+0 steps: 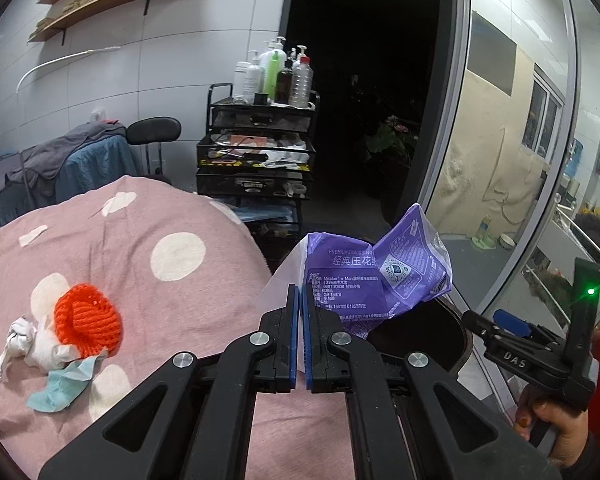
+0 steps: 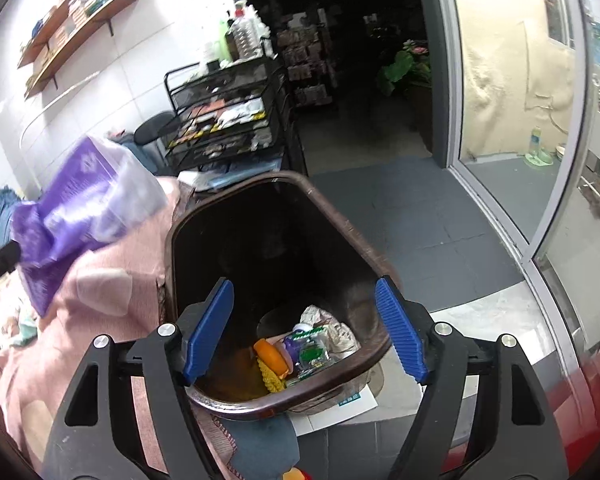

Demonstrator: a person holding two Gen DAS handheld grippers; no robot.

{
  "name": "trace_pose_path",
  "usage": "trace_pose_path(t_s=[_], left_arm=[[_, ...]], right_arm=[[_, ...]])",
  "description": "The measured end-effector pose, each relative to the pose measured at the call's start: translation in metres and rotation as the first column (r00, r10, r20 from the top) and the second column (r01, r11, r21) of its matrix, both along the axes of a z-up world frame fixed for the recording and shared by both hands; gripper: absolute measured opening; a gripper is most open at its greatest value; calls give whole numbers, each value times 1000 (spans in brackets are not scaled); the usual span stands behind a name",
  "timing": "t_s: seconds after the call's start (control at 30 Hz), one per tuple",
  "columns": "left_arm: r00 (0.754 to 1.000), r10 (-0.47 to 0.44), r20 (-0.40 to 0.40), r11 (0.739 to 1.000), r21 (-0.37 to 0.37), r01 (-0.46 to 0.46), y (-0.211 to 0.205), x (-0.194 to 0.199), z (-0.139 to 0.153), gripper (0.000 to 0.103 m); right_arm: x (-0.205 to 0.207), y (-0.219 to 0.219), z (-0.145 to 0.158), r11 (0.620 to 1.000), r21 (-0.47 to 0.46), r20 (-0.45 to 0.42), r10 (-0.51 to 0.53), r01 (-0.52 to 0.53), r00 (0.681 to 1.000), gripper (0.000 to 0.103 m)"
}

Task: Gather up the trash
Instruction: 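Lower the purple bag into the wastebasket and open the left gripper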

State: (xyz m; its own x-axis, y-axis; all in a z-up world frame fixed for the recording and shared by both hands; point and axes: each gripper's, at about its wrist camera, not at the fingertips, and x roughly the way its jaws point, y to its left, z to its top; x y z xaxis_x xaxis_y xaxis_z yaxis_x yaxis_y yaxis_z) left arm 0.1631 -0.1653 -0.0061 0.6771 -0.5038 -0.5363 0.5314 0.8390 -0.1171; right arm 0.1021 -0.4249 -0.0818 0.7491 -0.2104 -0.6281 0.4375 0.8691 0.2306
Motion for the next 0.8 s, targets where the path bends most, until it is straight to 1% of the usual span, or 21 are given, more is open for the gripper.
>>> trace_pose_path(t_s=[0.3, 0.53, 0.63, 0.7, 0.73, 0.77, 0.8], left_arm=[[997, -78, 3, 993, 90, 77, -47, 7, -9, 3], [993, -115, -12, 980, 161, 115, -76, 13, -20, 3], [992, -128, -4, 969, 213, 126, -87, 11, -22, 6], [990, -144, -7, 962, 235, 142, -91, 9, -24, 15], [988, -154, -2, 959, 242, 149, -92, 7, -24, 35], [988, -155, 11, 958, 248, 147, -93, 6, -24, 62], [988, -150, 38, 960, 244, 136, -92, 2, -22, 70]], right_arm=[[-15, -17, 8, 999, 9, 22, -48, 48, 999, 74], [-24, -29, 9, 997, 14, 23, -76, 76, 997, 74], [-24, -31, 10, 997, 14, 23, -82, 82, 996, 74], [-25, -33, 10, 996, 16, 24, -88, 88, 996, 76], [-27, -33, 9, 996, 17, 25, -91, 91, 995, 77], [-27, -34, 9, 996, 17, 26, -93, 92, 995, 77], [-27, -35, 9, 995, 17, 25, -95, 95, 995, 77]])
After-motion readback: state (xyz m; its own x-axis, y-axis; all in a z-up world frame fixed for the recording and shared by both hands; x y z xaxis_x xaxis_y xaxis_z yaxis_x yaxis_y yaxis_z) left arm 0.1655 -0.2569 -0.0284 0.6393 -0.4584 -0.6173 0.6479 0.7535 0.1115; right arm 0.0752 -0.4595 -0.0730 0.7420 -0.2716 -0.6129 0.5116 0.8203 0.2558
